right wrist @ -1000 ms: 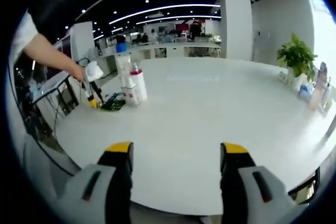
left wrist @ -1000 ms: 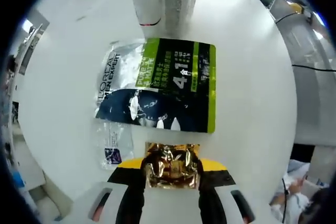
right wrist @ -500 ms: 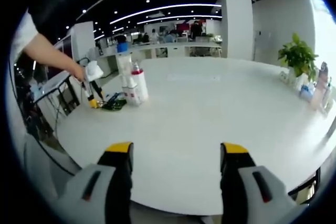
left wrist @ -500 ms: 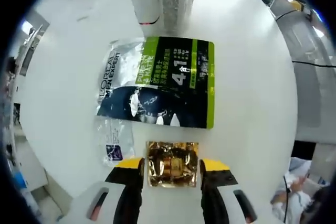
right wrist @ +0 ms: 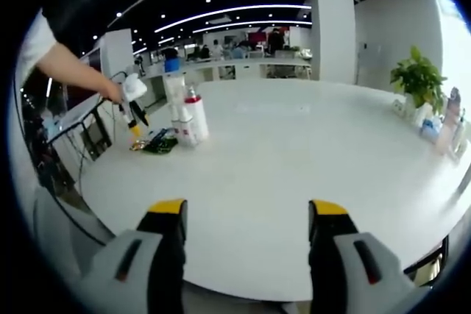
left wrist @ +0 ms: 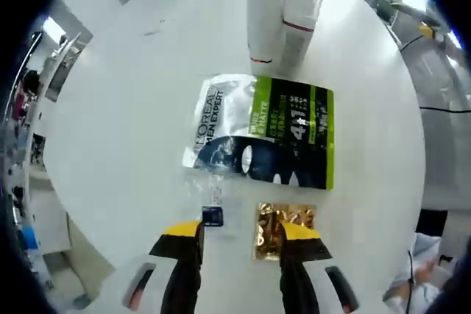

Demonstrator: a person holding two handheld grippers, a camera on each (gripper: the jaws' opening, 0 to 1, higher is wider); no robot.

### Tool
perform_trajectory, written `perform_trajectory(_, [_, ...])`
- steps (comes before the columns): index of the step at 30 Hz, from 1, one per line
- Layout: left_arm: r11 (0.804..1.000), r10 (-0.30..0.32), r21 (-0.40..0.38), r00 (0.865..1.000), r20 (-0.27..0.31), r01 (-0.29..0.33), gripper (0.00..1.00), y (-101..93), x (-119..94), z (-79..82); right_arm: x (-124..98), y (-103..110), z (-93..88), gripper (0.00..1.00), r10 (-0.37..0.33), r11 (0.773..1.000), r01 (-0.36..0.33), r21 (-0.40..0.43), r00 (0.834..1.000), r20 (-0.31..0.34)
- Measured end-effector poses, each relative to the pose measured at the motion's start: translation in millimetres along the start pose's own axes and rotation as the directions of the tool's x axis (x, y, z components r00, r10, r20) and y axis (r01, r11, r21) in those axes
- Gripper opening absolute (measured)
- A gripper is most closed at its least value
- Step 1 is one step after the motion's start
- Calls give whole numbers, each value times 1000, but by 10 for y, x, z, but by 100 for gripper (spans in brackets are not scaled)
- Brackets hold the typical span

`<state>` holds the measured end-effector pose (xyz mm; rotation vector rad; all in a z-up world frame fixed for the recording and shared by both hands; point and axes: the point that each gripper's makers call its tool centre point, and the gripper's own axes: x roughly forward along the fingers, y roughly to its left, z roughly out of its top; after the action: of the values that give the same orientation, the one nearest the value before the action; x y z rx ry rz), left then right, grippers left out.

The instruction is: Arrange the skincare products in the storage area until every visible bottle or jar stands upright without overlapping.

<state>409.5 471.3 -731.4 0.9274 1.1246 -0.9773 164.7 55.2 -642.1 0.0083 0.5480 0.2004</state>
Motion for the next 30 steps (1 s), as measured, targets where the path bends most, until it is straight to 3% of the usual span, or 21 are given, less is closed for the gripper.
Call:
perform_trajectory(4, [1000,31,-4,999,-14,-31,38,90,47,10,0,-8,-9,68,-2,1000,2,-2,1000,-3])
perform_trajectory(11, [1000,15,-1,999,-38,-15,36,110,195,10,5,-47,-23,68,-19,1000,19,2,1000,-11])
perform_trajectory(22, [998,-52,16,998,-38,53,34,157,260,-6,16,-78,-59,68,-31,1000,31,-2,999,-28])
perform_trajectory(25, [995,-84,43,996,-30,86,33,124,271,1,16,-85,-62,68,-34,999,34,-2,999,-30])
perform_trajectory(30, [981,-109,159,993,-46,115,32,110,286,-7,19,-90,-66,67,-36,999,36,-2,999,-33])
